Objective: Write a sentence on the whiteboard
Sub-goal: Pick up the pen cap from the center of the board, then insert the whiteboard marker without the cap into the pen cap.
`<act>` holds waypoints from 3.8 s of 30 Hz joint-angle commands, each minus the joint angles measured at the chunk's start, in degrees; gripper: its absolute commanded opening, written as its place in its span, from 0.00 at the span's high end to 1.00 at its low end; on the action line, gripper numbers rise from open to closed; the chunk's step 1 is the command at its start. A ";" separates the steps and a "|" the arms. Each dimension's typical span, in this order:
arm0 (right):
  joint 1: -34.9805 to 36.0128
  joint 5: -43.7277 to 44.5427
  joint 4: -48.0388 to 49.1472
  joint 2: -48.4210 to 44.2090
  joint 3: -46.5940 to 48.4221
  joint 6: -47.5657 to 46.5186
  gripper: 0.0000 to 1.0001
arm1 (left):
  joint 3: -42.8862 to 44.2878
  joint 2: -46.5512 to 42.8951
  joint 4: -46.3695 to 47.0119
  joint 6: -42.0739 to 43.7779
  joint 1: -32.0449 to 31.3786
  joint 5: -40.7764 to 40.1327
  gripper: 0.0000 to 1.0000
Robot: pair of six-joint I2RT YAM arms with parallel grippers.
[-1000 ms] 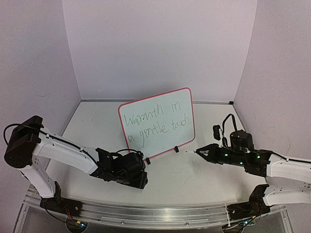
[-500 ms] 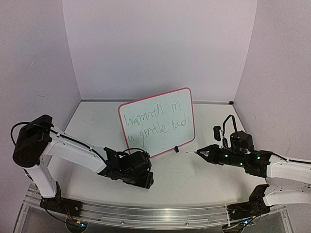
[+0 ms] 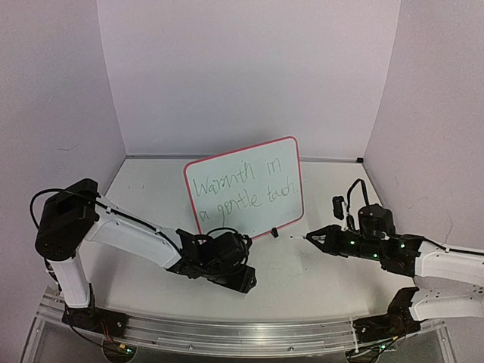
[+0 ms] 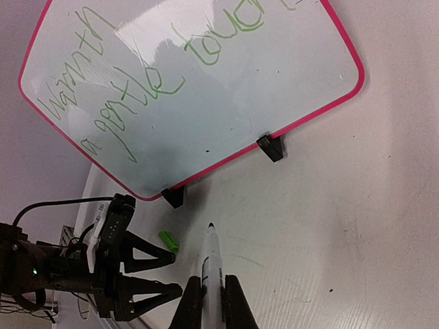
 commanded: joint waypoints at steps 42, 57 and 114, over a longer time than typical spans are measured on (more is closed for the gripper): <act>0.32 0.30 -0.65 0.08 2.21 -1.57 1.00 | 2.47 0.64 -7.71 25.37 7.11 7.39 0.32; 0.33 0.29 -0.81 -0.91 1.56 -1.18 1.00 | 0.16 -2.35 -13.81 23.44 1.00 3.71 0.32; -4.69 -56.08 -5.11 25.19 16.84 -11.35 1.00 | -15.91 -19.58 19.29 23.03 -6.11 5.89 1.00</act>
